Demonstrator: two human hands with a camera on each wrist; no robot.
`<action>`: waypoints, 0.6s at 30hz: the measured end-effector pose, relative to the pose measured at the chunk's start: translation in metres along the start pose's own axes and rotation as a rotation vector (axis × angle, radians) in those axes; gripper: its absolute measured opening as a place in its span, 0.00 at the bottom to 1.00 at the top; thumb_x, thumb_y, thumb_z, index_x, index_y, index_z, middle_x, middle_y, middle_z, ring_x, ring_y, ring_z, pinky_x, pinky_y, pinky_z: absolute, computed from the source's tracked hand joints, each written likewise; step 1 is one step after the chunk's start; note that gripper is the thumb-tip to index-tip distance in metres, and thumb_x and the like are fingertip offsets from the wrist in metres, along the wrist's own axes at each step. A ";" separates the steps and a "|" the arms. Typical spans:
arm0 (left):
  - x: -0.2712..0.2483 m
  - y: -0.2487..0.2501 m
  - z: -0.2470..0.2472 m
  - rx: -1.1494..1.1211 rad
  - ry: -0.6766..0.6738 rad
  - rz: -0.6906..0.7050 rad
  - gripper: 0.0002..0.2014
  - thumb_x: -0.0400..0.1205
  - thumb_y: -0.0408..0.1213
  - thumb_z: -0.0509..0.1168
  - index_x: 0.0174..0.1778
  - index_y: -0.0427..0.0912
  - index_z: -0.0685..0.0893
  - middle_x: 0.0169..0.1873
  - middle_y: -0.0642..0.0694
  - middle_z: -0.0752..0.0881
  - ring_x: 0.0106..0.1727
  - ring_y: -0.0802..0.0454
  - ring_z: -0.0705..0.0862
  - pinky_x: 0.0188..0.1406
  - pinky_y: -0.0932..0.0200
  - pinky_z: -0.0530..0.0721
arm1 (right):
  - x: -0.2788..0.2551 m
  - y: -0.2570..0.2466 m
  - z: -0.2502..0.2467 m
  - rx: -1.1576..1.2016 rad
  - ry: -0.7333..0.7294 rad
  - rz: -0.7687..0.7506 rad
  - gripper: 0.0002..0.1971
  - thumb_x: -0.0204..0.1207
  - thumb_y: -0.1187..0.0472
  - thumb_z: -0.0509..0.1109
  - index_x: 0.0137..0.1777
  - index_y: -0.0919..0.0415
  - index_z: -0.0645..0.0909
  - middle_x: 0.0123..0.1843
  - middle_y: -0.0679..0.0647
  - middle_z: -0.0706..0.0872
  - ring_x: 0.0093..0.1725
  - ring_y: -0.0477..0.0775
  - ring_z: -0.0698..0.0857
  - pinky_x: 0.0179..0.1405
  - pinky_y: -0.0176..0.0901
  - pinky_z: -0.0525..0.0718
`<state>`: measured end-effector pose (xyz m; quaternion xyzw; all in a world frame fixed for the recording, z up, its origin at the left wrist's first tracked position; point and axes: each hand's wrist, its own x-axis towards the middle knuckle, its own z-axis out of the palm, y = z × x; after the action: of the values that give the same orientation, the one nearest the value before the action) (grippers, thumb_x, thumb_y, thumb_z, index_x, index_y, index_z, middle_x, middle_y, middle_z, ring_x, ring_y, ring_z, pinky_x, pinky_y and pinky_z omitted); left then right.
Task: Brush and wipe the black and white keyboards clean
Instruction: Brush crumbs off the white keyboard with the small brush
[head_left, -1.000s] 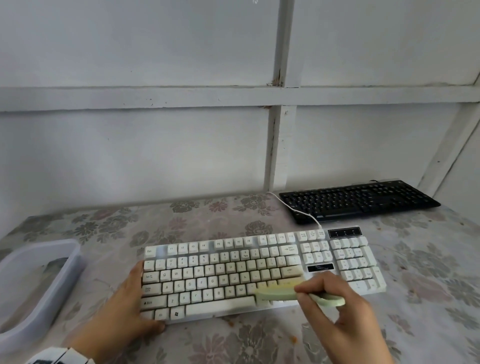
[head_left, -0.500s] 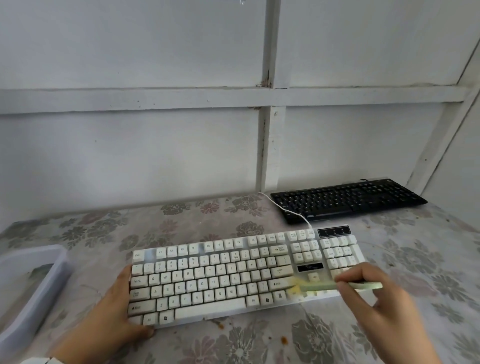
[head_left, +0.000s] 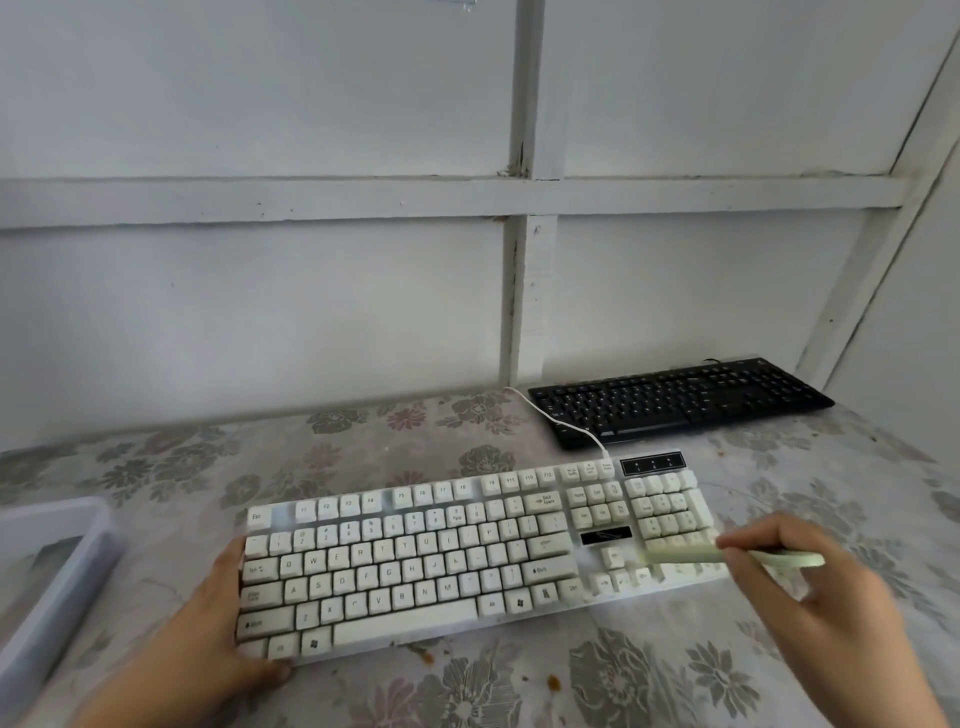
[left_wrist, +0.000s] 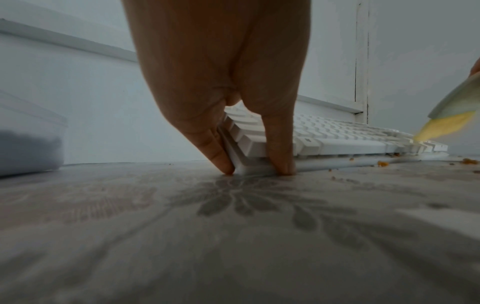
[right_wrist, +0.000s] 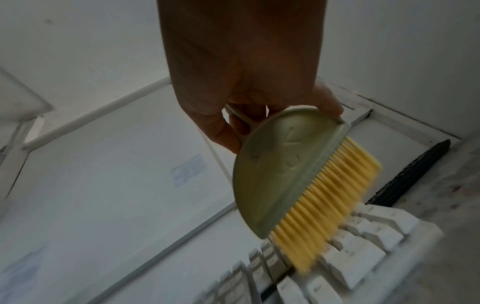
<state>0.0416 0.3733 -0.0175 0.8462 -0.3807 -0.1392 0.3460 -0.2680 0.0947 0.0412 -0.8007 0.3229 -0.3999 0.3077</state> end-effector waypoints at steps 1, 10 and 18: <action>0.000 -0.001 0.000 -0.001 0.003 -0.004 0.53 0.45 0.47 0.76 0.50 0.95 0.47 0.65 0.58 0.72 0.65 0.55 0.76 0.59 0.59 0.77 | 0.001 -0.002 -0.002 0.033 0.006 0.006 0.20 0.69 0.74 0.74 0.34 0.44 0.82 0.38 0.38 0.85 0.38 0.40 0.81 0.30 0.22 0.73; 0.002 0.001 0.000 0.031 -0.010 -0.002 0.55 0.50 0.42 0.78 0.47 0.96 0.44 0.64 0.61 0.71 0.61 0.59 0.77 0.49 0.67 0.76 | 0.005 0.008 -0.006 0.170 -0.078 0.066 0.16 0.71 0.74 0.73 0.33 0.51 0.85 0.32 0.44 0.87 0.36 0.45 0.83 0.32 0.23 0.75; 0.003 -0.004 0.000 0.011 0.003 -0.008 0.54 0.44 0.46 0.78 0.49 0.95 0.49 0.65 0.56 0.74 0.62 0.57 0.78 0.55 0.62 0.78 | 0.010 0.012 -0.015 -0.047 -0.006 -0.021 0.17 0.68 0.74 0.74 0.35 0.46 0.82 0.39 0.41 0.85 0.39 0.41 0.82 0.32 0.24 0.74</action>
<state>0.0461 0.3726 -0.0205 0.8498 -0.3777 -0.1370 0.3412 -0.2789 0.0765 0.0440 -0.8122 0.3229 -0.3930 0.2857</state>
